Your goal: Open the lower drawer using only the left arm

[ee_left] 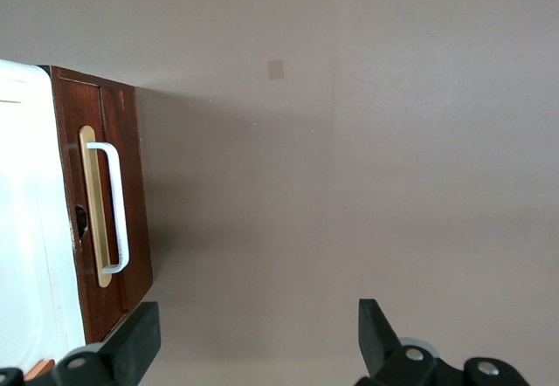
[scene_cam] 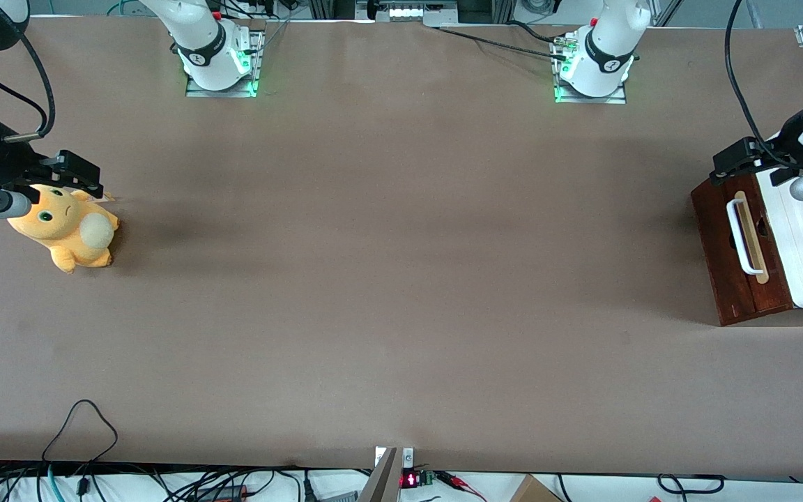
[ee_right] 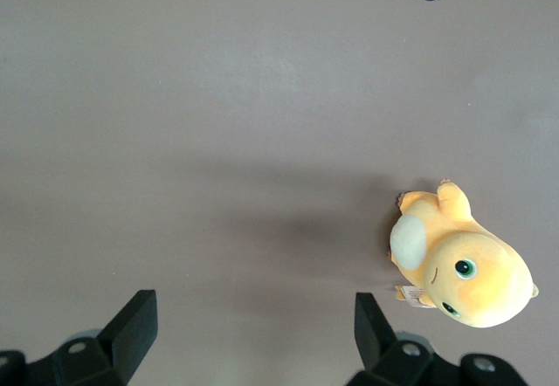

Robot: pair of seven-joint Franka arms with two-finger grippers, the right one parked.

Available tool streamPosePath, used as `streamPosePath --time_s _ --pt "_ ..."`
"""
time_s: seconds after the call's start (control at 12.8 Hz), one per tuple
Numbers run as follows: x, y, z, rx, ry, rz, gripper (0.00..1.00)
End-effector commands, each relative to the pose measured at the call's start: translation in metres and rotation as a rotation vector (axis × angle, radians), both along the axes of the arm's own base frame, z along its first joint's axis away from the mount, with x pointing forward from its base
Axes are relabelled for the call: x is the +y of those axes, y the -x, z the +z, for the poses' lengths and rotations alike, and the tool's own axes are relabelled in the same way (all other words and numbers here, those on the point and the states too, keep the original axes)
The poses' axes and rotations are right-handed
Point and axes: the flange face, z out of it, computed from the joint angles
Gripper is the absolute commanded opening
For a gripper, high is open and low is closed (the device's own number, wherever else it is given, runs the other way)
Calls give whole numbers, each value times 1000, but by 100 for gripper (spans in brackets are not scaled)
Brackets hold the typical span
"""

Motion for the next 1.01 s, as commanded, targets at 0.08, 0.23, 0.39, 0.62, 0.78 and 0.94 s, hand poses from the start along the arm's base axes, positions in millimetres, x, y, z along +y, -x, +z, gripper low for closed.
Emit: streamPosePath --time_s 0.08,0.23,0.39,0.62,0.78,0.94 --pt "3 0 6 9 16 -8 100" --pt "5 -2 7 4 10 -13 100" --pt "4 -1 5 14 12 -18 100" --pt "4 2 0 44 17 -49 100" --pt "3 3 0 55 17 -52 100" --pt "4 3 -1 55 16 -54 100"
